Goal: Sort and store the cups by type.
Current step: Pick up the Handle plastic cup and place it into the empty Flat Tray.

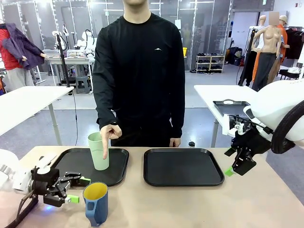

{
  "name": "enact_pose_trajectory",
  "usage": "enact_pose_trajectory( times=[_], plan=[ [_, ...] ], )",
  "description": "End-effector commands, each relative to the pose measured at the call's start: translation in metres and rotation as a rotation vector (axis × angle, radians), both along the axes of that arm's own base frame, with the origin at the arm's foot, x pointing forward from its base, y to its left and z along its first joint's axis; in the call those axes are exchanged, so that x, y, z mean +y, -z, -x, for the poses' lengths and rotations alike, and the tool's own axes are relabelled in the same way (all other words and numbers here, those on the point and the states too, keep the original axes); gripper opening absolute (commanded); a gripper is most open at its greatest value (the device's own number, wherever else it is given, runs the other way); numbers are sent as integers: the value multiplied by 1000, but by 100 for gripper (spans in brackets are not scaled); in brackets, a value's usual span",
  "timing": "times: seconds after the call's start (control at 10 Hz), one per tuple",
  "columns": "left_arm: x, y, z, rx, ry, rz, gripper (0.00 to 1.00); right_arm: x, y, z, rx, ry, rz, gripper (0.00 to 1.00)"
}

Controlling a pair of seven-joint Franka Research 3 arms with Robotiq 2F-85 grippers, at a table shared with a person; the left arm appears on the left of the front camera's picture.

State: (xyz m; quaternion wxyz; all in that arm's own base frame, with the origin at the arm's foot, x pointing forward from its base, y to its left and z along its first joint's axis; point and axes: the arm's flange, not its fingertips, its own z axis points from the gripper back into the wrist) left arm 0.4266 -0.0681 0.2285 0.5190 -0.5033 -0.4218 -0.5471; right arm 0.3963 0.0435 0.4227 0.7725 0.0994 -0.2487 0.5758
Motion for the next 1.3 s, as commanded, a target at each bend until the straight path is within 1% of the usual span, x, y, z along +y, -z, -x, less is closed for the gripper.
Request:
enact_pose_trajectory(
  times=[0.0,0.2,0.4,0.6,0.9,1.2],
  plan=[
    [-5,23,16,-87,60,-16,100,3,1,2,5,24,11,100],
    [-12,26,21,-114,70,-42,100,3,1,2,5,24,11,100],
    [-17,29,23,-131,112,-17,100,3,1,2,5,24,11,100],
    [-20,35,24,-104,143,-29,100,3,1,2,5,24,11,100],
    [-24,44,21,-34,164,-7,100,3,1,2,5,24,11,100],
    [-31,51,22,-53,170,14,100,3,1,2,5,24,11,100]
  ],
)
